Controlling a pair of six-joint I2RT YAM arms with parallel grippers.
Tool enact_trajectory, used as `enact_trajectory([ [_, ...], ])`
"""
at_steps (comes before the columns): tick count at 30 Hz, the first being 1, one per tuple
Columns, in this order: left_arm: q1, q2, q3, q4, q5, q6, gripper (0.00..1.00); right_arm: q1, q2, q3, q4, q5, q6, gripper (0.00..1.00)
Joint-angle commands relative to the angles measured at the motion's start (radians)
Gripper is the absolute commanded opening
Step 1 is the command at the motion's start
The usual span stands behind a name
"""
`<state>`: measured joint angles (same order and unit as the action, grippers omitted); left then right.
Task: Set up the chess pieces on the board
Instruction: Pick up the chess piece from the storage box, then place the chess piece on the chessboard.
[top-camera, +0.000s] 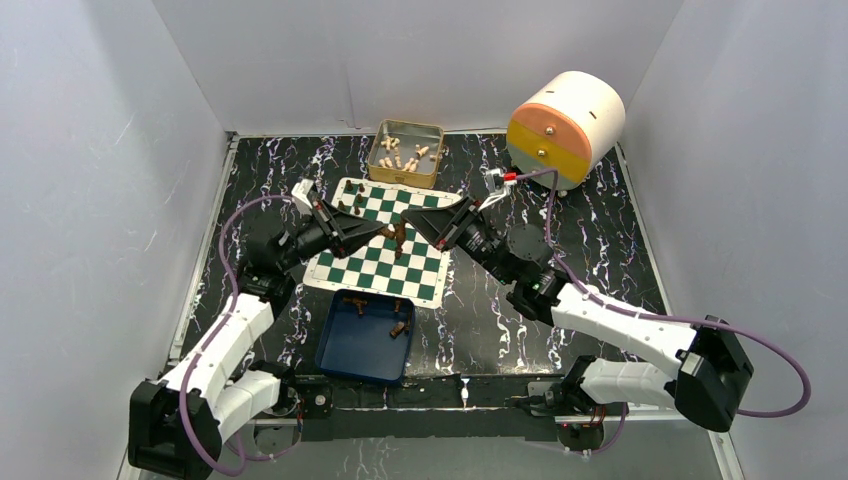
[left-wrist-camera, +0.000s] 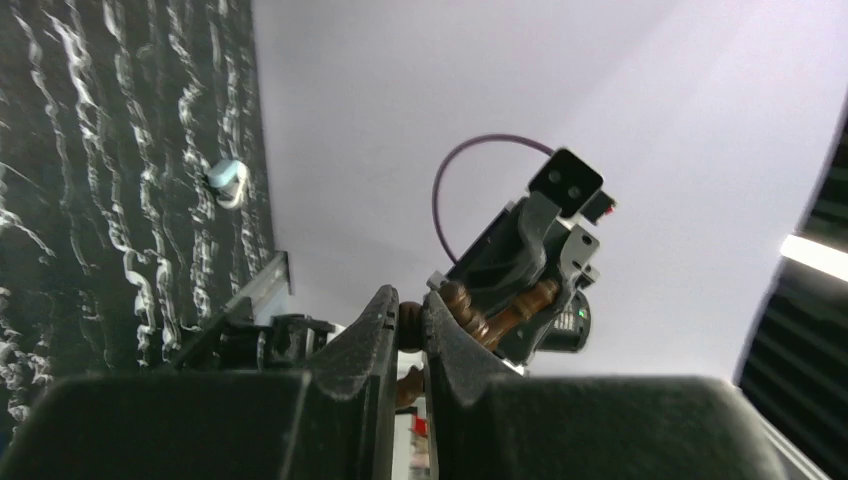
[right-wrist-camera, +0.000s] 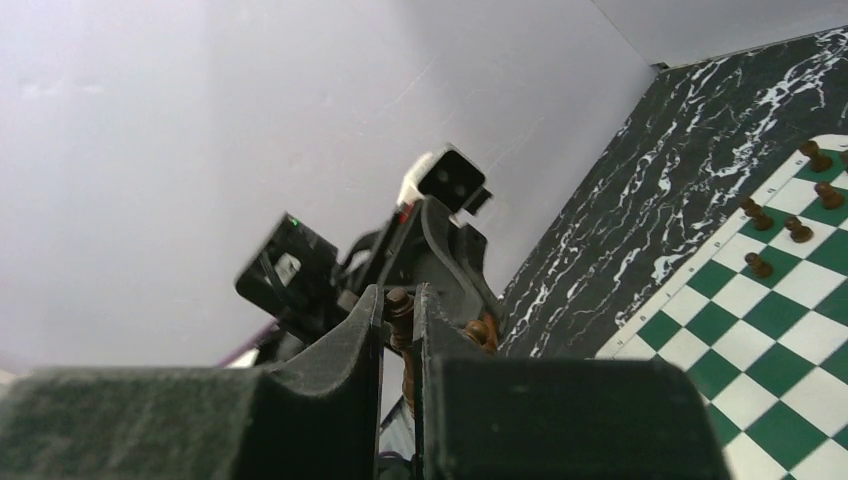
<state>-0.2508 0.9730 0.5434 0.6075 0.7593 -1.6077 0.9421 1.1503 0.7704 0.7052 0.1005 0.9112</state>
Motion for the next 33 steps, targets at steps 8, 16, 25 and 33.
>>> enact_trajectory([
  [8, -0.001, 0.026, 0.400, -0.822, -0.466, 0.780, 0.00, -0.006, -0.069, -0.058, -0.077, -0.010, -0.113, 0.04],
  [16, -0.001, 0.272, 0.551, -0.771, -0.862, 1.192, 0.00, -0.005, -0.044, -0.055, -0.127, -0.087, -0.203, 0.04],
  [25, 0.063, 0.631, 0.686, -0.624, -0.935, 1.311, 0.00, -0.005, -0.016, -0.051, -0.121, -0.163, -0.224, 0.05],
  [33, 0.079, 0.805, 0.773, -0.494, -0.891, 1.358, 0.00, -0.005, 0.013, -0.027, -0.135, -0.179, -0.240, 0.06],
])
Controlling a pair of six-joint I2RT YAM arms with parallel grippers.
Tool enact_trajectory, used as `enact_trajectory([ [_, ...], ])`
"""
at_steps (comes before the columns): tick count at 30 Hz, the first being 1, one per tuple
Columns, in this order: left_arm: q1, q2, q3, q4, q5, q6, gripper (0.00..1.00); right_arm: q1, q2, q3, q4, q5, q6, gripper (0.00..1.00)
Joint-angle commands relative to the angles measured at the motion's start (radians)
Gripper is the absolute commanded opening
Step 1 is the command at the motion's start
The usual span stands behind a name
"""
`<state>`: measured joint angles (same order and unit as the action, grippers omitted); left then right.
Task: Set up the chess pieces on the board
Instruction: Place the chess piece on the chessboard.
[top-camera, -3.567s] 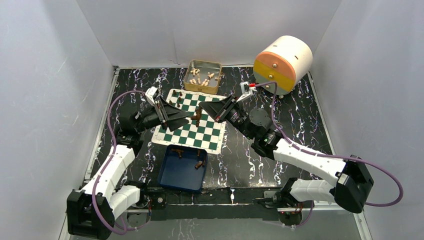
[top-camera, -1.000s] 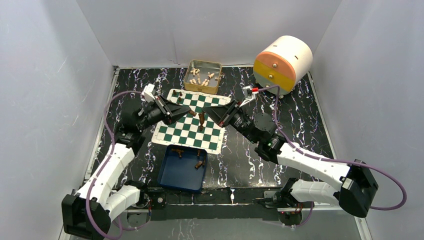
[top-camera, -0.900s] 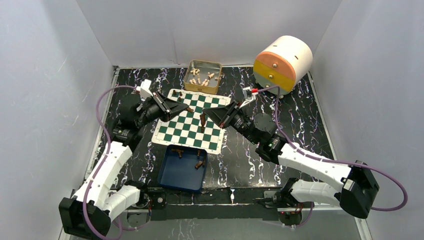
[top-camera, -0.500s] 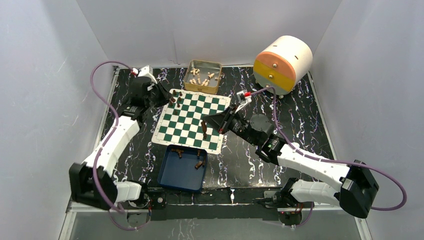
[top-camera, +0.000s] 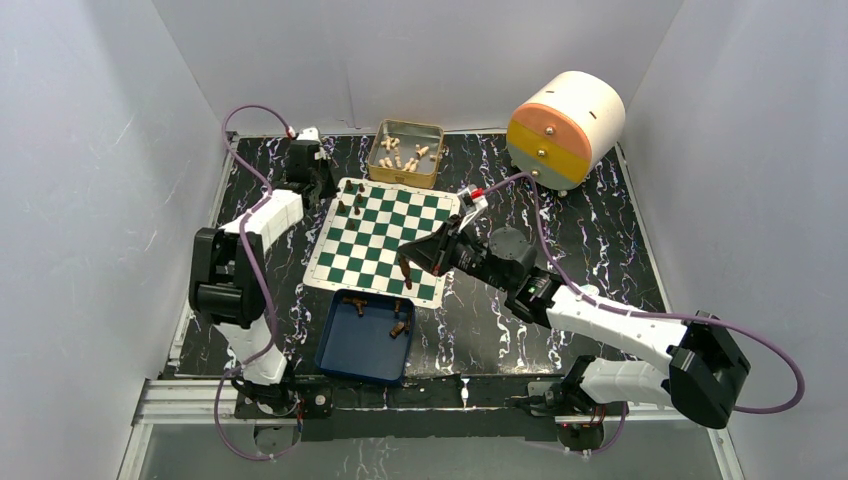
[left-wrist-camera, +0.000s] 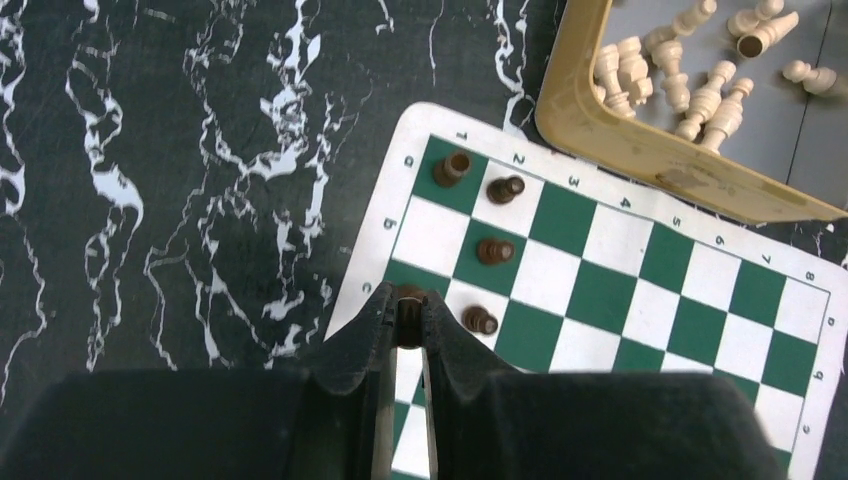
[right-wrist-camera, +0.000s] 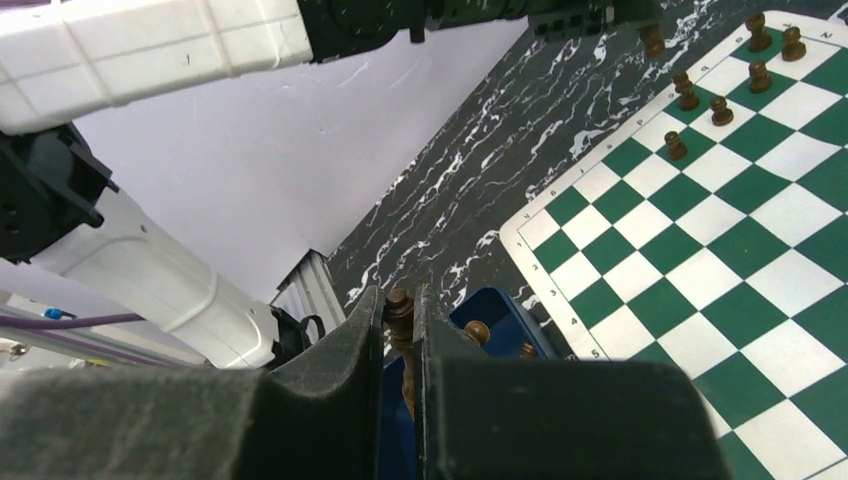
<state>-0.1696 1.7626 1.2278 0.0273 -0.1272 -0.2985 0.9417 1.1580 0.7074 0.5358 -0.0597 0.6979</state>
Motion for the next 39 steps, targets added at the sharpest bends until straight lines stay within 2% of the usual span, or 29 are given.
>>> enact_trajectory([
  [1, -0.002, 0.033, 0.102, 0.089, -0.002, 0.055, 0.00, -0.005, 0.009, 0.039, 0.032, -0.019, -0.032, 0.06],
  [8, -0.002, 0.135, 0.160, 0.102, 0.005, 0.100, 0.00, -0.004, 0.025, 0.055, 0.020, -0.002, -0.052, 0.06],
  [17, -0.002, 0.197, 0.151, 0.162, 0.080, 0.061, 0.00, -0.004, 0.040, 0.079, 0.005, -0.005, -0.069, 0.06],
  [39, -0.005, 0.221, 0.084, 0.168, 0.091, 0.065, 0.00, -0.005, -0.009, 0.047, 0.003, 0.040, -0.095, 0.07],
])
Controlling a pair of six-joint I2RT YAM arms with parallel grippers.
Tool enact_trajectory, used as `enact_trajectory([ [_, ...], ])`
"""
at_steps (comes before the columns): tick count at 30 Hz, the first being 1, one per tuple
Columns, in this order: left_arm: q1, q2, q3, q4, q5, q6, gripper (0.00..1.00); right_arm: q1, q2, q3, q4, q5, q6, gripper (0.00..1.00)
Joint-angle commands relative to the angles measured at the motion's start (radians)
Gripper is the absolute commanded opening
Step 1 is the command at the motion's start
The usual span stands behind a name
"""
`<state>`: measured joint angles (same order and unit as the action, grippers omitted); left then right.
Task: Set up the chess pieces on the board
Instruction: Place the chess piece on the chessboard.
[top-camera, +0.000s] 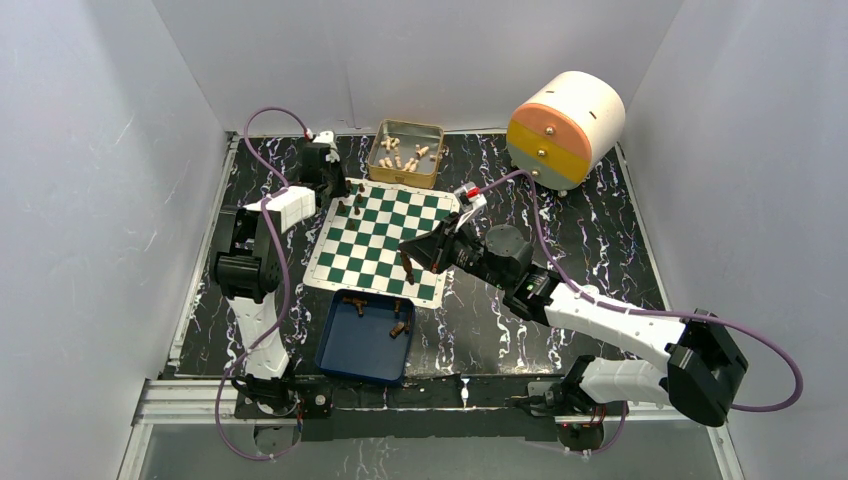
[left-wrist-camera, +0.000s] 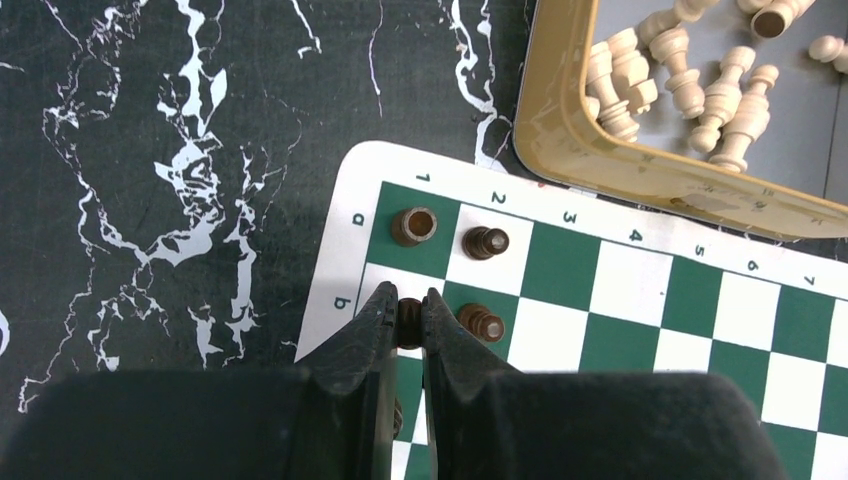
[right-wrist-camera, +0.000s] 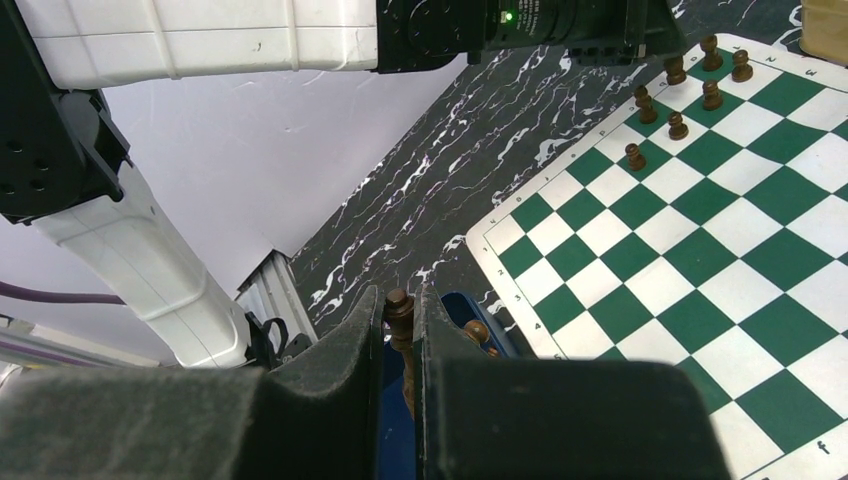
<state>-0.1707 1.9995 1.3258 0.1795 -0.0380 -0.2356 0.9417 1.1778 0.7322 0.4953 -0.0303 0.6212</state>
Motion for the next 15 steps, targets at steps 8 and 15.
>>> enact_trajectory([
  [8, -0.004, 0.004, -0.017, 0.034, 0.001, 0.011, 0.00, -0.005, -0.042, 0.015, 0.058, 0.003, -0.036, 0.08],
  [15, -0.004, 0.019, -0.012, 0.021, 0.005, 0.009, 0.00, -0.005, -0.040, 0.032, 0.053, -0.002, -0.046, 0.09],
])
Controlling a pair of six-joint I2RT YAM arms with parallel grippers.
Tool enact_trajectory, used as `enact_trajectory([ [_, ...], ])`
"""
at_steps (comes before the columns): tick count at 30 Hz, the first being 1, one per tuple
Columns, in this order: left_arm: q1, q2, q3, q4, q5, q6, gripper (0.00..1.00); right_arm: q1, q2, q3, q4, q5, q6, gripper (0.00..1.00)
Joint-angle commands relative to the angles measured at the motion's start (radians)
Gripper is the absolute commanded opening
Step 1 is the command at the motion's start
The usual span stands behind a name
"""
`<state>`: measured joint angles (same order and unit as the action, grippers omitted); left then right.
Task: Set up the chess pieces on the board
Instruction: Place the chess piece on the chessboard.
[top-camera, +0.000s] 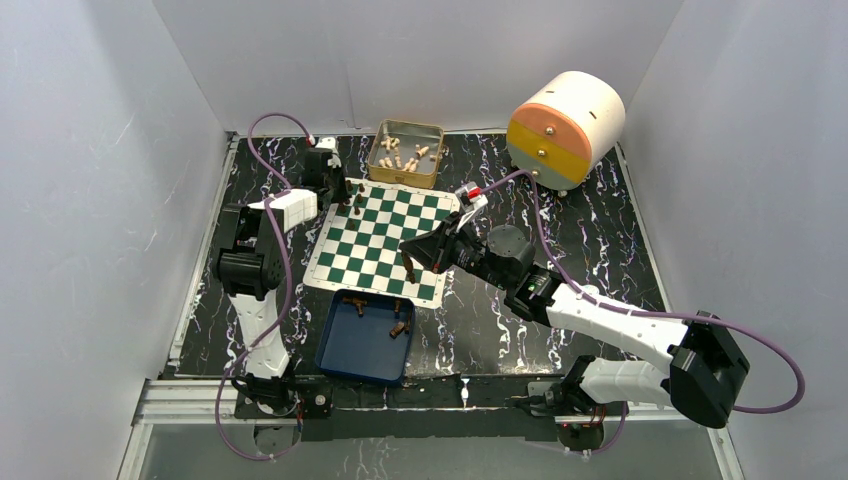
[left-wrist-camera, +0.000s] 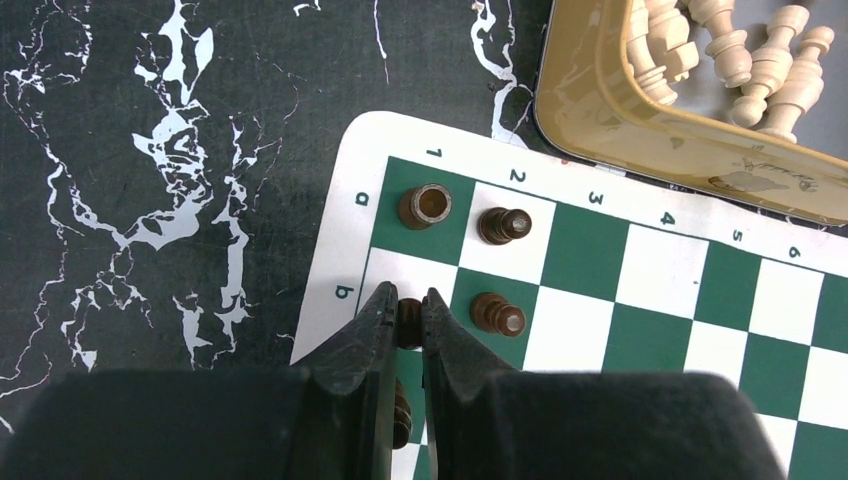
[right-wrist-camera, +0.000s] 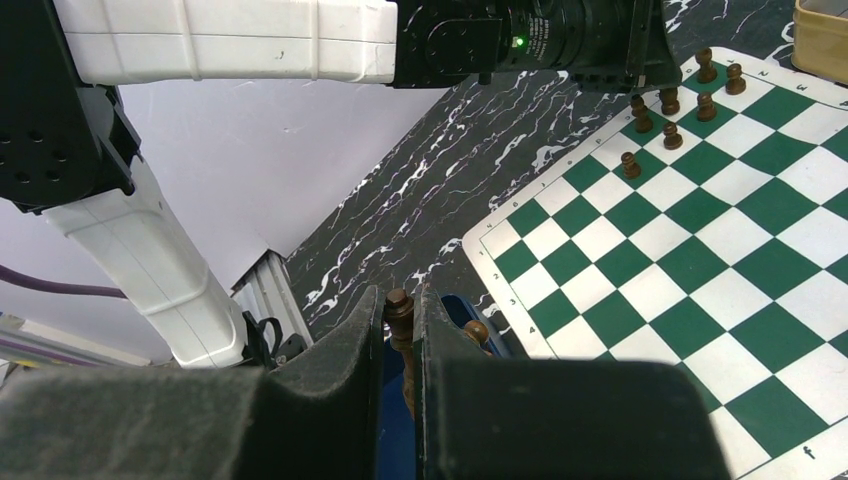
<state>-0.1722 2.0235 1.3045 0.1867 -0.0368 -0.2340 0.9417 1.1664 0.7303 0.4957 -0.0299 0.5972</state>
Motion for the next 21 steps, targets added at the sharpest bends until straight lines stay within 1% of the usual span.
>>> enact_trajectory([
  [1, -0.003, -0.005, 0.006, 0.018, 0.009, 0.007, 0.01, -0.005, -0.031, 0.032, 0.056, -0.002, -0.022, 0.09],
  [10, -0.003, -0.004, -0.010, 0.039, -0.002, 0.032, 0.02, -0.005, -0.043, 0.006, 0.075, 0.005, -0.024, 0.10],
  [16, -0.017, -0.005, -0.020, 0.076, 0.006, 0.090, 0.02, -0.006, -0.034, 0.015, 0.086, -0.002, -0.017, 0.10],
  [21, -0.019, -0.001, -0.022, 0.060, -0.028, 0.114, 0.05, -0.005, -0.027, 0.023, 0.076, -0.010, -0.019, 0.11],
])
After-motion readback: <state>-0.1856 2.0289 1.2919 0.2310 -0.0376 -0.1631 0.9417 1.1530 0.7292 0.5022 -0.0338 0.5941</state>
